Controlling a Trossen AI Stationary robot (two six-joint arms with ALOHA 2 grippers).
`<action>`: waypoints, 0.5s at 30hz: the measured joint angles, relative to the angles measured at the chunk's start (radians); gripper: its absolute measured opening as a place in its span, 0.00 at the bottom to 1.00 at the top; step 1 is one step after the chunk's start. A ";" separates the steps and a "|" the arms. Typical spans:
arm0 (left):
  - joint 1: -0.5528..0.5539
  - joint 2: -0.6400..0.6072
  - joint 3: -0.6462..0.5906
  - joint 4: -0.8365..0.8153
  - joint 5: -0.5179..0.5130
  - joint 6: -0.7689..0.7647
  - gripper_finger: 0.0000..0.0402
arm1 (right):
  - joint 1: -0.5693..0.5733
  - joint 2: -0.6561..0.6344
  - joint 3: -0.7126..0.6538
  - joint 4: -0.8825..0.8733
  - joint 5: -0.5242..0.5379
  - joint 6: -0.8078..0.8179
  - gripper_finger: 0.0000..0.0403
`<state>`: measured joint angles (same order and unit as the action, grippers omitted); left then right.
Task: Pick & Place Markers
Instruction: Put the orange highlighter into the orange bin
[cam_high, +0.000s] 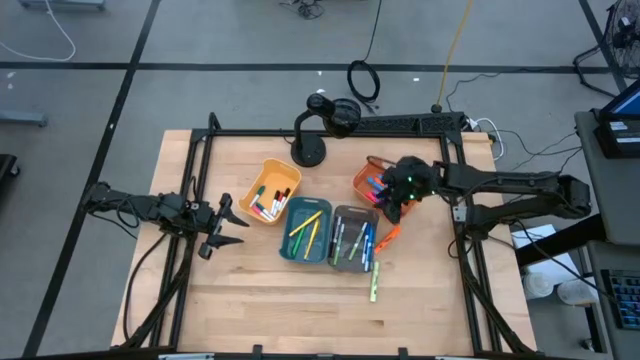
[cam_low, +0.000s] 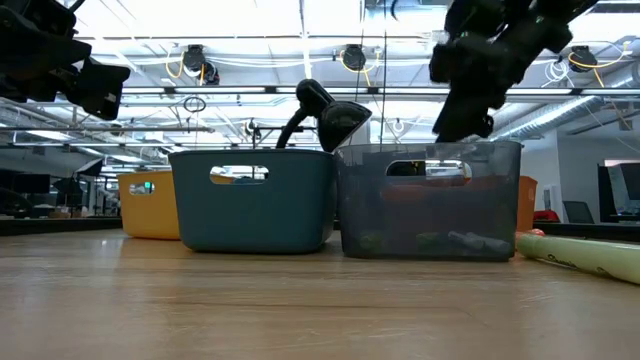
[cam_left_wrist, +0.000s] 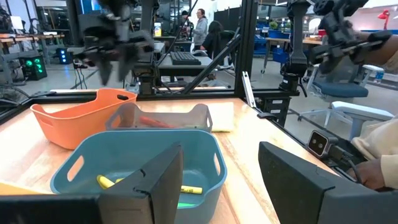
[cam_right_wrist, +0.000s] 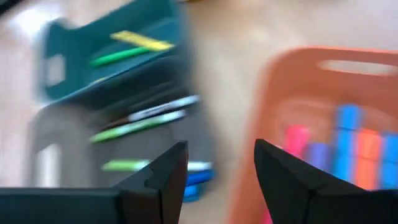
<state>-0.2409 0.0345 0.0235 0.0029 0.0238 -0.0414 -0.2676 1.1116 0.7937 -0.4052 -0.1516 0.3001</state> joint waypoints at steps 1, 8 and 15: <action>0.000 0.000 0.000 0.000 0.000 0.000 0.53 | 0.025 -0.008 0.000 0.001 -0.011 -0.011 0.43; 0.000 0.000 0.000 0.000 0.000 0.000 0.53 | 0.278 -0.023 0.000 0.008 0.090 -0.013 0.39; 0.000 0.000 0.000 0.000 0.000 0.000 0.53 | 0.501 0.021 0.000 -0.116 0.298 0.004 0.37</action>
<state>-0.2406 0.0345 0.0235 0.0029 0.0238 -0.0414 0.2335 1.1325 0.7940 -0.5213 0.1465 0.3040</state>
